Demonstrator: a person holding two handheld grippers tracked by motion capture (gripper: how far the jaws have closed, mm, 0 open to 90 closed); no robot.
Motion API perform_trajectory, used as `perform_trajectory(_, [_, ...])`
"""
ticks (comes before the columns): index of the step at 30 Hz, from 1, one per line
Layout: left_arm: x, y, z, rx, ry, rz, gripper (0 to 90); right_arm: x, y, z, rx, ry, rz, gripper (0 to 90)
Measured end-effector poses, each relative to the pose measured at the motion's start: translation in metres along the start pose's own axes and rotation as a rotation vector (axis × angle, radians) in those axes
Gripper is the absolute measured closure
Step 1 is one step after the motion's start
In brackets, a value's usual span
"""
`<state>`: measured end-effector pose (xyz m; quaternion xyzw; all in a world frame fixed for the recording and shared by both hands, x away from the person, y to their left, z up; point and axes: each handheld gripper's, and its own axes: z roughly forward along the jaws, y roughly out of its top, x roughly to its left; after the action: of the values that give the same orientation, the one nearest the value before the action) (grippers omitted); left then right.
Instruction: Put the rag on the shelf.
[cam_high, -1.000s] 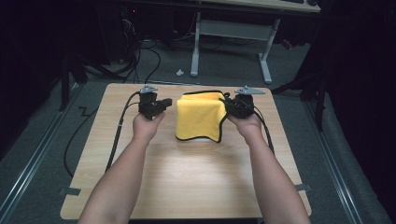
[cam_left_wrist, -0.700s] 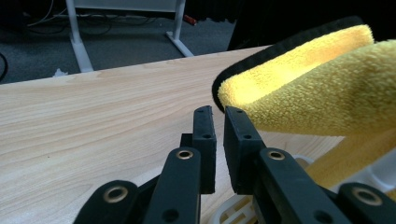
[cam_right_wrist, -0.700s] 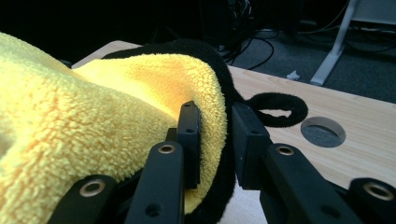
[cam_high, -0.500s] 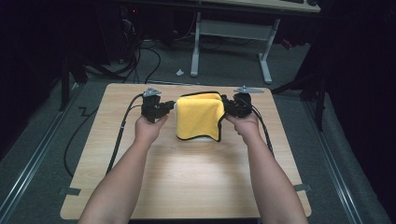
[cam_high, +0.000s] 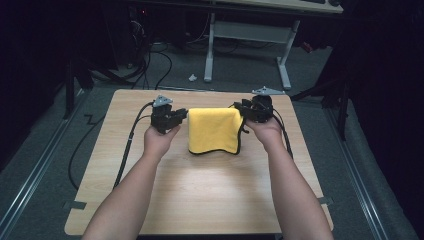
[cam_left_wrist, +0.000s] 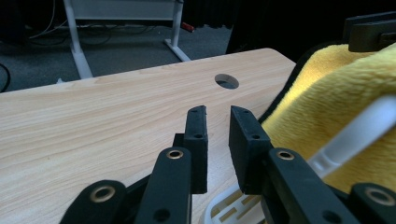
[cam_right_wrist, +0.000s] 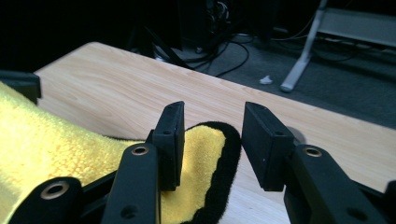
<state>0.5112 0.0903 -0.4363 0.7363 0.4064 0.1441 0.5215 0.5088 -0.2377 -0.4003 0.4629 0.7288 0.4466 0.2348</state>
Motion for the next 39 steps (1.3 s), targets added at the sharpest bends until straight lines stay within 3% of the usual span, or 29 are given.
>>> perform_trajectory(6, [-0.001, 0.000, -0.007, -0.007, 0.013, 0.008, 76.1, 0.004, 0.003, -0.008, 0.019, -0.032, -0.051, 56.6])
perform_trajectory(13, [-0.006, 0.002, -0.014, -0.005, 0.017, 0.034, 74.8, 0.002, 0.003, -0.013, 0.021, -0.068, -0.024, 43.0])
perform_trajectory(19, [-0.007, 0.005, -0.019, -0.032, 0.018, 0.030, 74.6, 0.000, 0.004, -0.020, -0.012, -0.063, 0.000, 31.0])
perform_trajectory(28, [-0.019, 0.004, -0.028, -0.017, 0.058, 0.079, 69.7, 0.000, 0.007, -0.055, -0.106, -0.090, 0.002, 30.2])
perform_trajectory(30, [-0.022, -0.001, -0.036, -0.051, 0.071, 0.079, 68.8, 0.002, 0.002, -0.065, -0.118, -0.094, -0.009, 30.7])
perform_trajectory(34, [-0.023, -0.024, -0.054, -0.055, 0.099, 0.058, 65.8, 0.012, -0.022, -0.083, -0.109, -0.107, -0.029, 31.2])
perform_trajectory(39, [-0.025, -0.076, -0.077, -0.027, 0.110, 0.053, 61.9, 0.026, -0.063, -0.099, -0.097, -0.115, -0.052, 31.5])
